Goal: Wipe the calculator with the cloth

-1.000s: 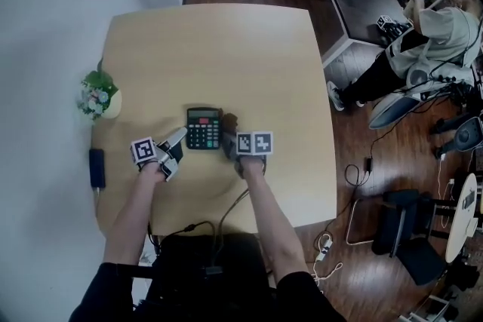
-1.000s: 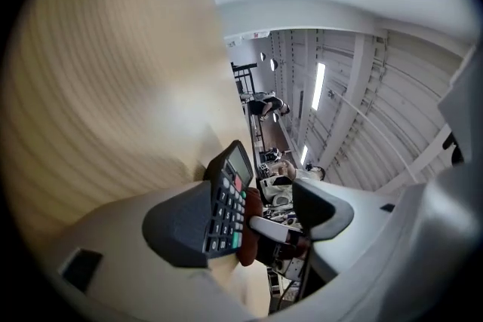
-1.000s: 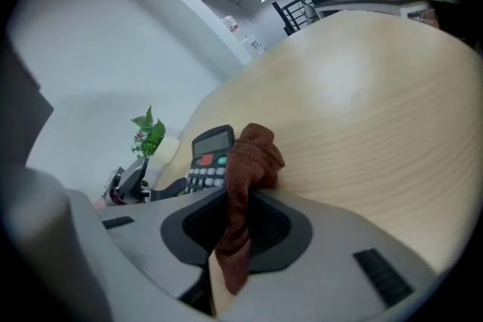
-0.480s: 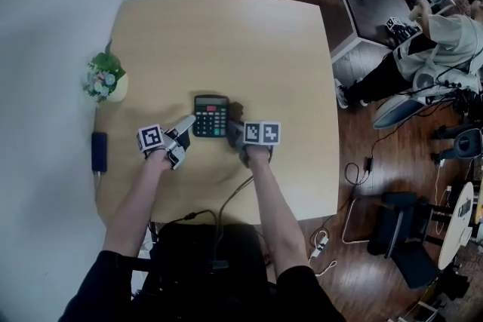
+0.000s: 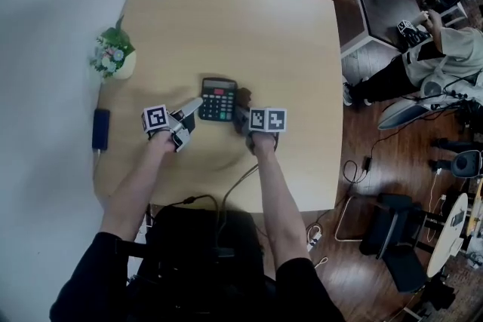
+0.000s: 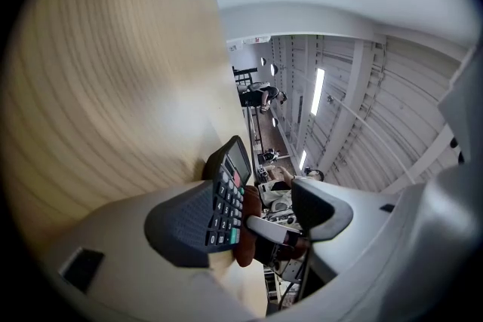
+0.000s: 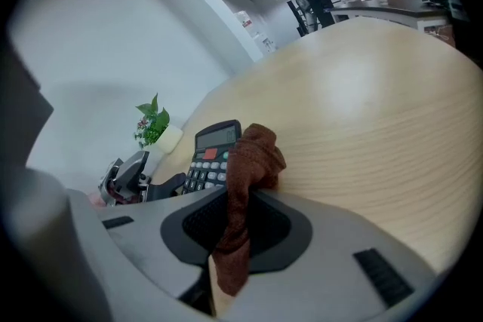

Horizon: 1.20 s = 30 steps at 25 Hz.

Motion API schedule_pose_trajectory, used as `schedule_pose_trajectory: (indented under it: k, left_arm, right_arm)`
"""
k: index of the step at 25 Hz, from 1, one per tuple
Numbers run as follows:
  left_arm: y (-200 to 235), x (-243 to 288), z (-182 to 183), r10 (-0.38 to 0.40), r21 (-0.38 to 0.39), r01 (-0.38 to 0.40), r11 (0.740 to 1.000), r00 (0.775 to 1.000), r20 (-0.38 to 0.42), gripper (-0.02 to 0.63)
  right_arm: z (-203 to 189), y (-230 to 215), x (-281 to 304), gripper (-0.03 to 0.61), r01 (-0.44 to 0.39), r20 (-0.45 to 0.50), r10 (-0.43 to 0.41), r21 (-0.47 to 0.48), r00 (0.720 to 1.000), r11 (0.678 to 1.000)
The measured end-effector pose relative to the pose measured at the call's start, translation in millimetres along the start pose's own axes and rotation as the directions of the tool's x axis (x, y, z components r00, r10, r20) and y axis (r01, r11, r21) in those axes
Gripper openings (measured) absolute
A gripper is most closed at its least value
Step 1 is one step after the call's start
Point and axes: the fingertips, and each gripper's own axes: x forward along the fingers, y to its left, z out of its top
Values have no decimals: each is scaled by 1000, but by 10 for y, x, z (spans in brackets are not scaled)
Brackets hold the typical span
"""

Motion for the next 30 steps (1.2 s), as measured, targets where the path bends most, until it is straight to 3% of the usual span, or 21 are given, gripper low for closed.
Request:
schedule_pose_trajectory:
  k: [5,24,30]
  left_arm:
    - [-5,-59,-94,-20,-51,20,999,1000,-8,342]
    - [-8,-43,-73,-14,-33,14,999,1000,8,342]
    - [-98,-53,-82,-32,-7,32,999,998,47,342]
  right_arm:
    - [-64,8,18,66,-13,1,13,7,1000,1000]
    - [-154,50,-36,66,-41,0,41,23,999,999]
    - [-158,15,-89,66,-58,23,57,60,998,996]
